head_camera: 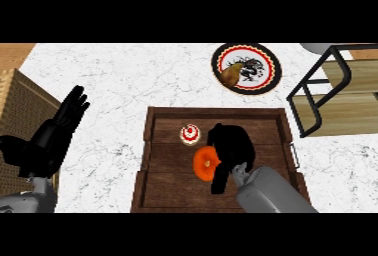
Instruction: Pick the squash from the tray and place it in the tiered shelf
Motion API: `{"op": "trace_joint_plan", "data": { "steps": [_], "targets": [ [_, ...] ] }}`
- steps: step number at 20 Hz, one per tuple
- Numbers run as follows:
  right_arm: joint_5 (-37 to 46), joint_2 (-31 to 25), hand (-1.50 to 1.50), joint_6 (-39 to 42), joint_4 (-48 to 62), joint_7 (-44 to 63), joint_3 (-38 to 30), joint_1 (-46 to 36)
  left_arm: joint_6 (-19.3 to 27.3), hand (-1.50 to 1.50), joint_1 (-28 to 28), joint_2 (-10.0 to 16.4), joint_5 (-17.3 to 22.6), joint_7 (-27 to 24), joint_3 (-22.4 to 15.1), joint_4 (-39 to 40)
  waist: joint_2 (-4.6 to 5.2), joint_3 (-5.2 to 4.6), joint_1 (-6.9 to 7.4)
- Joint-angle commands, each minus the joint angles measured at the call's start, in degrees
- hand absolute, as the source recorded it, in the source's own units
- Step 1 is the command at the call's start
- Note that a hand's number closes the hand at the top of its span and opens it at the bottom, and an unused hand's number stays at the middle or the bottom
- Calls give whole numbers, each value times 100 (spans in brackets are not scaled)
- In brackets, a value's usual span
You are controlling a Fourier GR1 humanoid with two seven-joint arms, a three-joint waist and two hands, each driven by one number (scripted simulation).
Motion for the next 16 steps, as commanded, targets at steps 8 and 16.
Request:
{"op": "trace_joint_plan", "data": {
  "steps": [8,16],
  "targets": [
    [902,-641,150,-819,-2068,170,-27,1300,-88,0,156,45,36,10,255,-136,49,11,-149],
    [1388,-1084,150,-2001,-4775,443,-66,2926,-62,0,380,-24,-43,86,142,-293,16,9,-253]
  ]
}}
